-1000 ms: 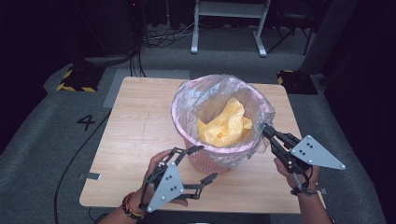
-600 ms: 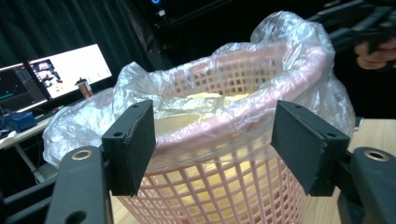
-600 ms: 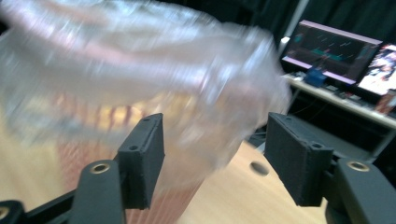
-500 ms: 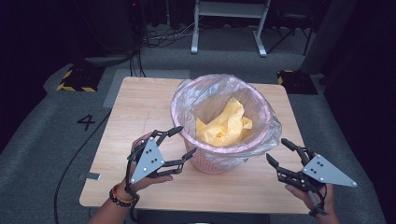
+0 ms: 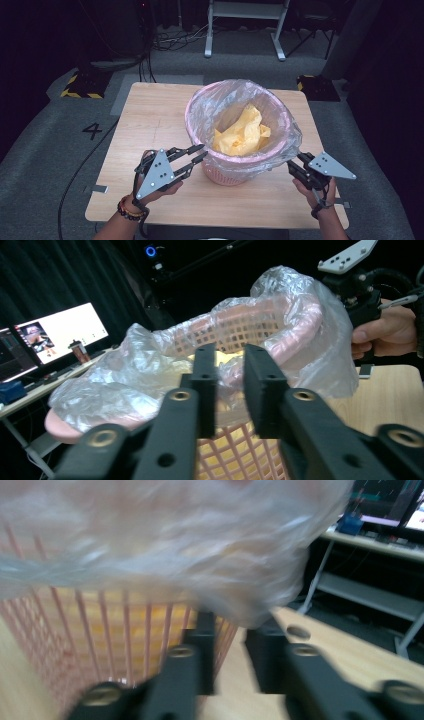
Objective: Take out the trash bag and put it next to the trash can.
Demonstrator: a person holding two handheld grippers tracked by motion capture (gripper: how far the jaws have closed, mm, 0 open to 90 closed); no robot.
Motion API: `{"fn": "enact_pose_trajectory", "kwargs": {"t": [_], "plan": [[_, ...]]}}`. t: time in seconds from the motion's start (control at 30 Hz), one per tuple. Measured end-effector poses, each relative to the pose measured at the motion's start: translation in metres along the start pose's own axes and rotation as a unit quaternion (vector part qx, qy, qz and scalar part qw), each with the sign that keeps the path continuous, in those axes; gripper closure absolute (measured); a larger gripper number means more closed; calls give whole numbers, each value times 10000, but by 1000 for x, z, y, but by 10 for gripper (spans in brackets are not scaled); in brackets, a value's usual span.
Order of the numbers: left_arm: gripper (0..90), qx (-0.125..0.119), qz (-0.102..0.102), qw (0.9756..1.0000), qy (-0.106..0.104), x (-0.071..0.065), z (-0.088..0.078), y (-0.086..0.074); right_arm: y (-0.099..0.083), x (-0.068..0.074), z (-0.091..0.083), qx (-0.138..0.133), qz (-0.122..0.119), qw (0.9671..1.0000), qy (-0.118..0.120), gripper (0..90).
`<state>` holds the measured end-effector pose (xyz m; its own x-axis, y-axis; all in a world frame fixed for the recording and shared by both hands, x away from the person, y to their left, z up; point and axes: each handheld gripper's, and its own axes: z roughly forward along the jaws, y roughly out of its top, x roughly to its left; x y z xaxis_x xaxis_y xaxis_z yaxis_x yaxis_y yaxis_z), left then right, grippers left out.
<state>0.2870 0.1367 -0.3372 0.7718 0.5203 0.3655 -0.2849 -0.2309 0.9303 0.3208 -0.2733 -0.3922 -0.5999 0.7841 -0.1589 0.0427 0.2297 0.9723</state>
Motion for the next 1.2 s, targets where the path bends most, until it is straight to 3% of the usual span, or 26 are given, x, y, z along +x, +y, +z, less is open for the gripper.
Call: {"fn": "enact_pose_trajectory", "kwargs": {"t": [0.07, 0.1, 0.27, 0.3, 0.33, 0.47, 0.57, 0.7, 0.77, 0.93, 1.0, 1.17, 1.2], "plan": [[881, 12, -11, 10000, 25, 1, -1, 0, 5, -3, -3, -189, -15, 9998, -97, 900], [896, 6, -49, 10000, -34, 3, -1, 0, 10, -6, -9, -359, -20, 9992, -171, 900], [900, 22, 9, 10000, -33, 1, -1, 1, 27, -10, -22, -670, -70, 9959, -604, 900], [900, 12, -12, 10000, -85, 0, -2, 1, 27, -10, -22, -670, -70, 9959, -604, 900], [900, -2, -49, 9998, -198, 0, -2, 1, 38, -13, -27, -818, -100, 9939, -730, 900], [900, -56, -135, 9994, -314, 0, -1, 1, 55, -14, -30, -956, -166, 9922, -786, 900], [900, -81, -176, 9989, -436, -3, -1, 2, 75, -9, -29, -1081, -349, 9910, -704, 900], [900, -136, -135, 9982, -563, -11, 1, 6, 86, 0, -21, -1010, -485, 9927, -457, 900], [900, -103, 3, 9983, -574, -18, 2, 9, 84, 4, -17, -939, -483, 9937, -365, 900], [900, -57, 55, 9978, -665, -29, 8, 9, 73, 15, -19, -998, -285, 9943, -233, 838], [900, 41, 221, 9978, -626, -36, 12, 7, 68, 20, -21, -968, -288, 9947, -212, 837], [900, 149, 193, 9978, -622, -39, 17, 2, 54, 28, -23, -927, -176, 9953, 232, 815], [900, 149, 193, 9978, -622, -39, 17, 2, 54, 28, -23, -927, -176, 9953, 232, 815]]}}
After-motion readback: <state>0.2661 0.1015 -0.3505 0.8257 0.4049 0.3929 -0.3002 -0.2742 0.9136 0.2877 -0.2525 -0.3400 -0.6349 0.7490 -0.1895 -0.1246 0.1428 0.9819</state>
